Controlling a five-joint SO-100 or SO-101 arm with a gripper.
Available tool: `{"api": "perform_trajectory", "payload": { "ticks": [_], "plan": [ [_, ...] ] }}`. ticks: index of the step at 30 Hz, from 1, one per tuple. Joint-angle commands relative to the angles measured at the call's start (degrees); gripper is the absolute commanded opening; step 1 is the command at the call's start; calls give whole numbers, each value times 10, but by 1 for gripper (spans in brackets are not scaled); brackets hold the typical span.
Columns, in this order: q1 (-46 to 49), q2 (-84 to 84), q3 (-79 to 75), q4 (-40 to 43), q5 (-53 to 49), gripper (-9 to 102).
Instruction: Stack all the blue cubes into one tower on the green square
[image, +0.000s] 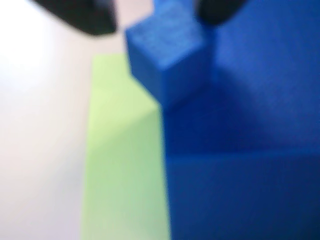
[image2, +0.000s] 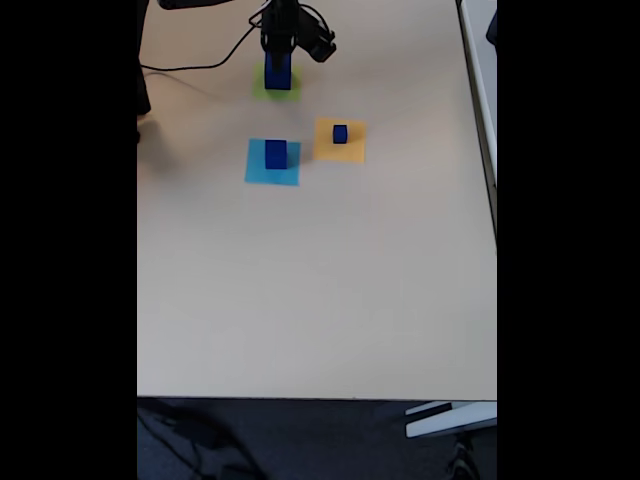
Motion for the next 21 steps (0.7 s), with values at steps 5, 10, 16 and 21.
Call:
{"api": "perform_trajectory", "payload": {
  "ticks": [5,10,16,21],
  "plan": [
    [9,47,-18,3,-7,10],
    [9,47,-21,3,-7,11],
    [11,46,-19,3,-9,12],
    [14,41,-31,4,-13,12]
  ]
}}
